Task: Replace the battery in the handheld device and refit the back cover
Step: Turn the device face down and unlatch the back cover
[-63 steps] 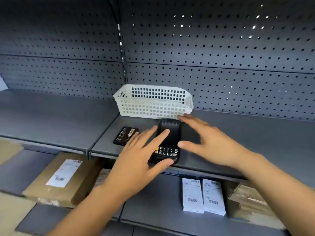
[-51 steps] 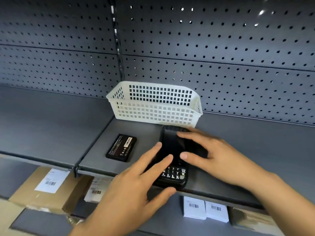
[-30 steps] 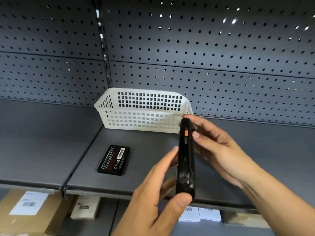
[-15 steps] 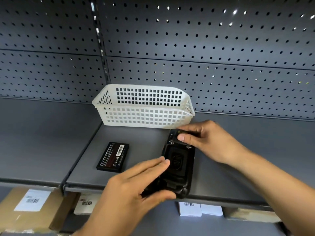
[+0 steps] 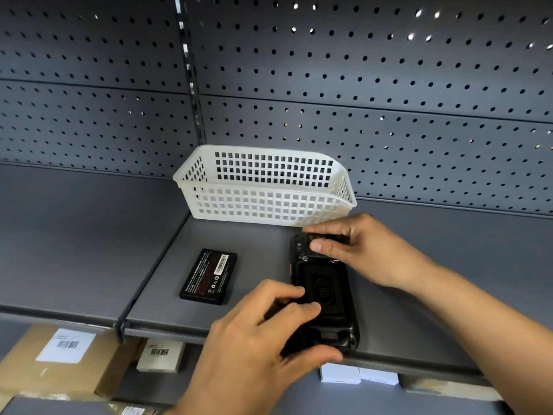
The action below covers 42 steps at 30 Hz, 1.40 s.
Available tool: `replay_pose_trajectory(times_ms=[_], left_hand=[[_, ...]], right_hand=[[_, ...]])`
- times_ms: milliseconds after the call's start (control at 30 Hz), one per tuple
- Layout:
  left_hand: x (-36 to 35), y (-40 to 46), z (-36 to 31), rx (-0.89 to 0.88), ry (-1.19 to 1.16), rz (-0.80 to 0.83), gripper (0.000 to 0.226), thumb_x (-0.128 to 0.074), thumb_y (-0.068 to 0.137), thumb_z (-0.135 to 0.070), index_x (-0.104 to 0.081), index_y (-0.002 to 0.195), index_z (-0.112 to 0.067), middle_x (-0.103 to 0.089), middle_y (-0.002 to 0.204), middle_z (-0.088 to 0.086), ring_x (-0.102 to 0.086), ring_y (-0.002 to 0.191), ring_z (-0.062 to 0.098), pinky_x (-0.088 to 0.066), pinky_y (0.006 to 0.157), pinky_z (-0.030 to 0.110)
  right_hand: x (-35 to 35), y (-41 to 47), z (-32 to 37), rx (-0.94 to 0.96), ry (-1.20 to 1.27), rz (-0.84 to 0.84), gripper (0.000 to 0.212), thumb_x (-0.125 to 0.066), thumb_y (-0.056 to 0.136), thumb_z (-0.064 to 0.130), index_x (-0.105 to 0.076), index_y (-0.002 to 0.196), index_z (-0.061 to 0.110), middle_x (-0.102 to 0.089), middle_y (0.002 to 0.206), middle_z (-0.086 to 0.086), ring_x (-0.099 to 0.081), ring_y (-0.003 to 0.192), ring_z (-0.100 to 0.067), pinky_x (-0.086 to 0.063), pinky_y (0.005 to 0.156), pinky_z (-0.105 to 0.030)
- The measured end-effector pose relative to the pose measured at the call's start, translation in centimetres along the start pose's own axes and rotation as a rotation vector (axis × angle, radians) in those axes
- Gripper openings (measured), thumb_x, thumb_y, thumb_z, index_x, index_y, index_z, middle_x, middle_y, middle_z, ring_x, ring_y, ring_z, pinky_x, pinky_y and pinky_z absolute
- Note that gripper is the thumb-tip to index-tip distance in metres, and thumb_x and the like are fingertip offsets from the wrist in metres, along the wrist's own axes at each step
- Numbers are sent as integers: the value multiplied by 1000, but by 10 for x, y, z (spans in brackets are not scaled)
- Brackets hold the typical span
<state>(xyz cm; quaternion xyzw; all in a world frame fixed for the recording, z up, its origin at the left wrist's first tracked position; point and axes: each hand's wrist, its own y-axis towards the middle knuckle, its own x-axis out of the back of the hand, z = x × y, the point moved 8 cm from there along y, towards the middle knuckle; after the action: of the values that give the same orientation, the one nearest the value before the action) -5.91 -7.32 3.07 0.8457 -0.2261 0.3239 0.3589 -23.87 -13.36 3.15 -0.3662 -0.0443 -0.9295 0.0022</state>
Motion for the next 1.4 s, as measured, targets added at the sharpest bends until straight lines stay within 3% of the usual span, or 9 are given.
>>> replay_pose_trajectory(times_ms=[167,267,367,500,667,800,933,1033,1400], left_hand=[[12,13,3,-68,-65,49,48,-68,75,-64,-75,108,-30,-66,107,-12,-63,86,-6,-52,72,12],[45,46,11,-118,19,58,49,-67,78,-58,-69,120,-33,-66,116,-17,-61,104,-7,-43,93,8],[55,83,20,-103,158,101,47,-63,82,-56,-67,124,-33,-65,128,-18,-56,119,-2,-34,105,10],[23,95,27,-82,208,261,37,-74,81,-43,-74,115,-29,-71,121,-13,-63,112,4,-41,101,16],[13,97,33,-32,160,292,22,-76,81,-40,-80,99,-29,-74,110,-16,-64,101,-5,-29,89,-8],[11,99,30,-77,187,321,17,-75,83,-37,-80,96,-28,-75,109,-13,-65,98,-1,-44,97,14],[6,96,25,-152,293,312,20,-63,87,-39,-77,86,-24,-75,94,-8,-69,83,12,-57,76,35],[3,94,20,-235,397,289,30,-51,90,-41,-73,86,-21,-73,91,-5,-70,82,18,-58,70,36],[-3,96,21,-356,491,311,38,-43,98,-42,-71,94,-16,-70,92,-2,-69,81,24,-56,65,39]], right_hand=[[4,-4,6,1,-20,15,42,-68,82,40,-66,122,27,-65,128,16,-55,120,8,-39,111,-26],[28,-20,11,-16,1,-29,53,-63,74,50,-65,122,28,-67,124,17,-58,114,11,-40,108,-21],[41,-35,7,-20,-99,-58,50,-64,74,54,-65,121,36,-69,120,17,-63,109,7,-46,105,-27],[31,-41,6,36,-258,-84,36,-73,80,37,-69,115,32,-71,117,18,-63,109,6,-47,101,-26],[29,-44,8,81,-258,-171,27,-74,81,30,-74,107,26,-73,114,14,-65,107,4,-48,99,-23],[29,-43,13,96,-316,-203,22,-73,81,30,-77,101,22,-75,111,11,-69,104,-2,-53,94,-29],[25,-41,19,131,-461,-224,28,-59,83,43,-76,96,26,-76,107,12,-73,97,-11,-59,79,-37],[21,-39,20,180,-578,-241,32,-48,86,47,-73,91,27,-78,97,10,-75,86,-20,-59,65,-39],[16,-34,16,278,-755,-214,46,-33,93,54,-69,88,26,-76,87,7,-73,72,-22,-56,55,-37]])
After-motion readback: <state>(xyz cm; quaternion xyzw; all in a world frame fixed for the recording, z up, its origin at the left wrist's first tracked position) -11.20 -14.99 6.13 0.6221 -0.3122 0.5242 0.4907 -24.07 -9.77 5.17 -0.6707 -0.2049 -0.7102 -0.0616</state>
